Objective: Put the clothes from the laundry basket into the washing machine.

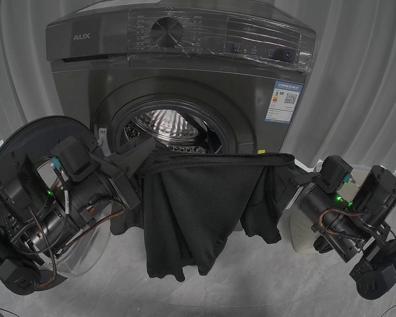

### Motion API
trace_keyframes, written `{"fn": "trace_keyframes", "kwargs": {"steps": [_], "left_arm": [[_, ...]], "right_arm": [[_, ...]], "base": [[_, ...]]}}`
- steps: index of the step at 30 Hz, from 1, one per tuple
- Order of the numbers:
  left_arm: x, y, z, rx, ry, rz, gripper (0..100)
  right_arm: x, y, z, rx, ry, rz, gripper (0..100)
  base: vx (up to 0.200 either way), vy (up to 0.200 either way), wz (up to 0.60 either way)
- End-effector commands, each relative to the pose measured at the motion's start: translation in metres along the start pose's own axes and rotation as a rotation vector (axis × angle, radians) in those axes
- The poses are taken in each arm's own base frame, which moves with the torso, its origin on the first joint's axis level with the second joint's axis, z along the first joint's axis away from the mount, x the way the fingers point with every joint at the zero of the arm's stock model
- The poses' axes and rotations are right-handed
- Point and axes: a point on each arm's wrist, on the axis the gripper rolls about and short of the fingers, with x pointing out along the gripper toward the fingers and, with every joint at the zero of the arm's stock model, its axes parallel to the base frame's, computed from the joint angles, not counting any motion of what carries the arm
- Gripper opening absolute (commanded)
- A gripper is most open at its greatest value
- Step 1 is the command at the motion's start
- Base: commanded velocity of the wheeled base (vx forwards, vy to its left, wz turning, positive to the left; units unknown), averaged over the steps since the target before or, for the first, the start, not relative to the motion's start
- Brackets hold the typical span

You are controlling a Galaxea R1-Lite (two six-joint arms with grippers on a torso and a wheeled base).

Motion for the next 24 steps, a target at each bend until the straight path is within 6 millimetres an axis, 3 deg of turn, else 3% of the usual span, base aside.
{"fn": "trace_keyframes", "kwargs": {"steps": [1, 8, 17, 24], "left_arm": [[-0.003, 0.0, 0.011, 0.003, -0.039, 0.001, 0], [-0.005, 0.0, 0.015, 0.007, -0.05, 0.005, 0], [-0.005, 0.026, 0.023, 0.039, -0.08, 0.089, 0], [-0.005, 0.026, 0.023, 0.035, -0.081, 0.09, 0]], "right_arm": [[-0.01, 0.004, 0.016, 0.013, -0.047, 0.015, 0], [-0.007, 0.005, 0.02, 0.017, -0.067, 0.013, 0], [-0.006, 0.001, 0.02, 0.015, -0.067, 0.0, 0], [-0.005, 0.001, 0.02, 0.015, -0.069, -0.001, 0]], "base": [[0.0, 0.0, 0.0], [0.0, 0.0, 0.0], [0.0, 0.0, 0.0], [0.0, 0.0, 0.0]]}}
